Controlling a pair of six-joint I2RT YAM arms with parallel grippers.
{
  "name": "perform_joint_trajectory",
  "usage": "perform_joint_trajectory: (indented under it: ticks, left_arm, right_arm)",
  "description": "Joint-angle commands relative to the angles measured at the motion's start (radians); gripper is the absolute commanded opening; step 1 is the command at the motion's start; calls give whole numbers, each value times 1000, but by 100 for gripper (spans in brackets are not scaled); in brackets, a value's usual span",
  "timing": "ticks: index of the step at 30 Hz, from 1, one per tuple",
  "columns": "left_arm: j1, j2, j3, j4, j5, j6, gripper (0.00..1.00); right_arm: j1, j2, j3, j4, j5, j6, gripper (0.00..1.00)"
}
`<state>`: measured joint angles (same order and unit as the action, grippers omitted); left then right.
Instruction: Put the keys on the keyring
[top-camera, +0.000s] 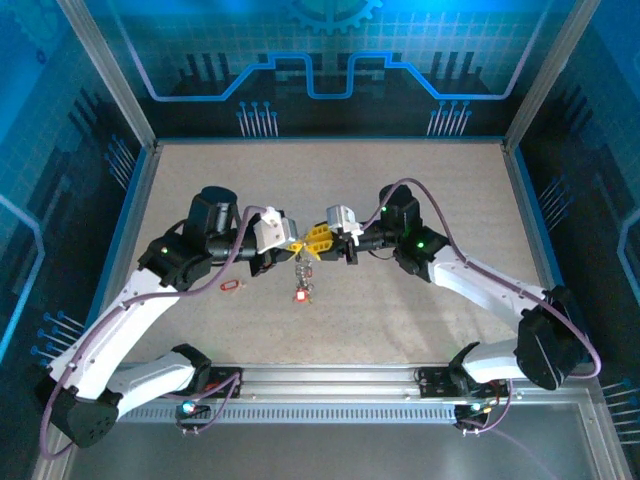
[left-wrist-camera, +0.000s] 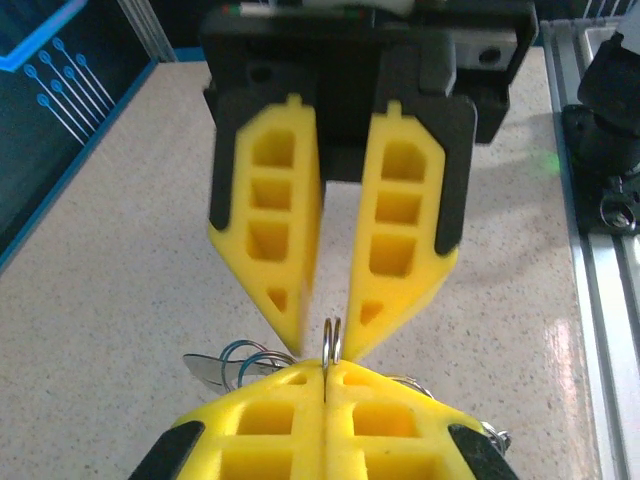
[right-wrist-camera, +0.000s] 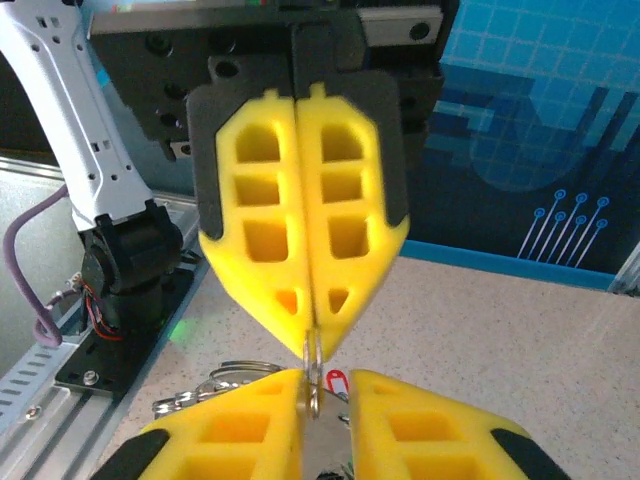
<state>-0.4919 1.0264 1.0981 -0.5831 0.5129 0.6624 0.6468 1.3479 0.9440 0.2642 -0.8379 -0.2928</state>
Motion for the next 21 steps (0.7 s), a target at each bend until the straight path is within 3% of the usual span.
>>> perform_joint_trajectory:
  ticks: [1, 4, 12, 18, 20, 21]
  left_arm:
    - [-2, 14, 76, -56, 15, 48, 0]
    - [-1, 24, 86, -58, 25, 47, 0]
    - [-1, 13, 60, 23, 60, 19, 0]
    - [-2, 21, 57, 19, 72, 10, 0]
    - [-2, 18, 49, 31, 67, 1, 0]
    - [-1, 12, 42, 38, 63, -9, 13]
  right_arm:
    - [5, -24, 58, -125, 16, -84, 20]
    - [7, -15, 70, -150, 23, -91, 16]
    - [21, 7, 86, -175, 18, -91, 18]
    - [24, 8, 95, -162, 6, -83, 0]
    - [22, 8, 92, -150, 5, -73, 0]
    - [21, 5, 86, -135, 3, -63, 0]
